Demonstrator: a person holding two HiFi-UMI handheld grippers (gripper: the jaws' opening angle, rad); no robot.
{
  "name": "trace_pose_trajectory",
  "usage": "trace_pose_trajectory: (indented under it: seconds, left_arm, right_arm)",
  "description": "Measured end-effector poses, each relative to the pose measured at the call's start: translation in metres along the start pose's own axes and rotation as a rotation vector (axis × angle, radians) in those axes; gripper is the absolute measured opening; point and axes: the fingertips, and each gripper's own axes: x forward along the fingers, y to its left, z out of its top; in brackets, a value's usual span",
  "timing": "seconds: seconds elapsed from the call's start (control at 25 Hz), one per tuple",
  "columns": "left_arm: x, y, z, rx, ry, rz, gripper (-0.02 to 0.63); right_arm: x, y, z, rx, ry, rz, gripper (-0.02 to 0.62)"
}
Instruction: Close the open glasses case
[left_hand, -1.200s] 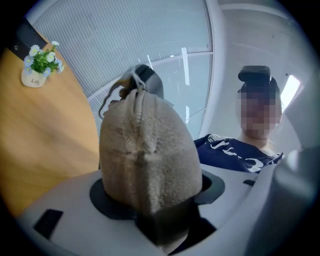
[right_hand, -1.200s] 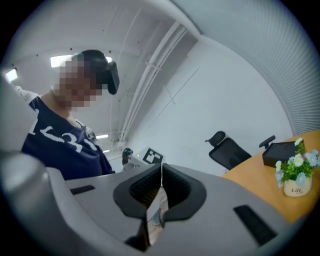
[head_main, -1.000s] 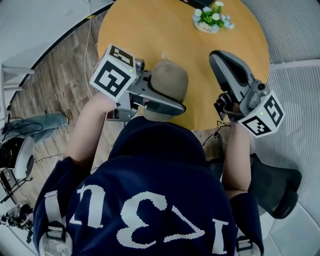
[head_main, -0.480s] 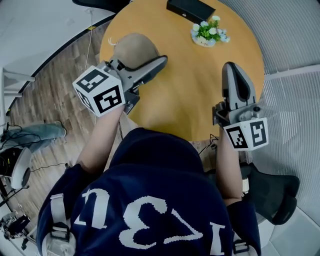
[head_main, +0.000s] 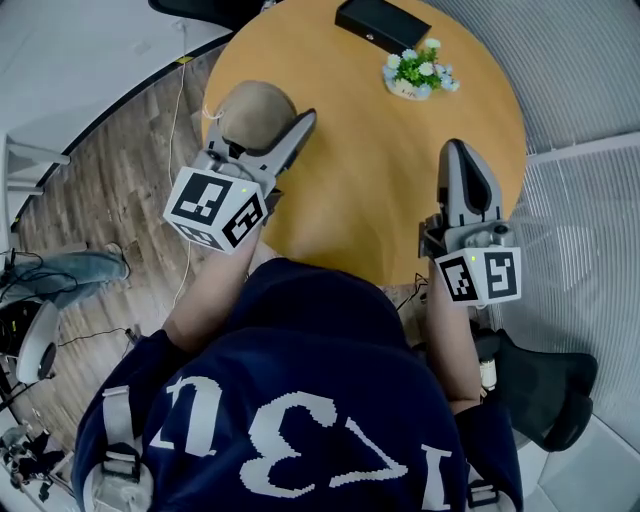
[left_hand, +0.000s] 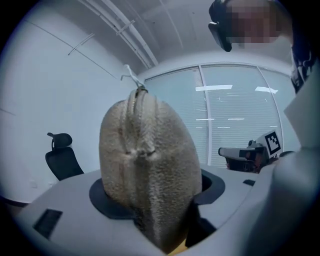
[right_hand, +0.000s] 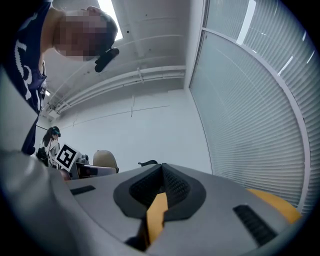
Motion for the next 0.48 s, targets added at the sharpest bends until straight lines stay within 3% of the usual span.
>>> trace_pose_trajectory:
  seconds: [0.48]
  left_arm:
    - [-0.0039, -0.0076, 0.0067, 0.088, -0.019, 0.018, 0.291]
  right_arm:
    - [0.0005, 0.0057, -0.0030, 0.001, 0.012, 0.010, 0.025]
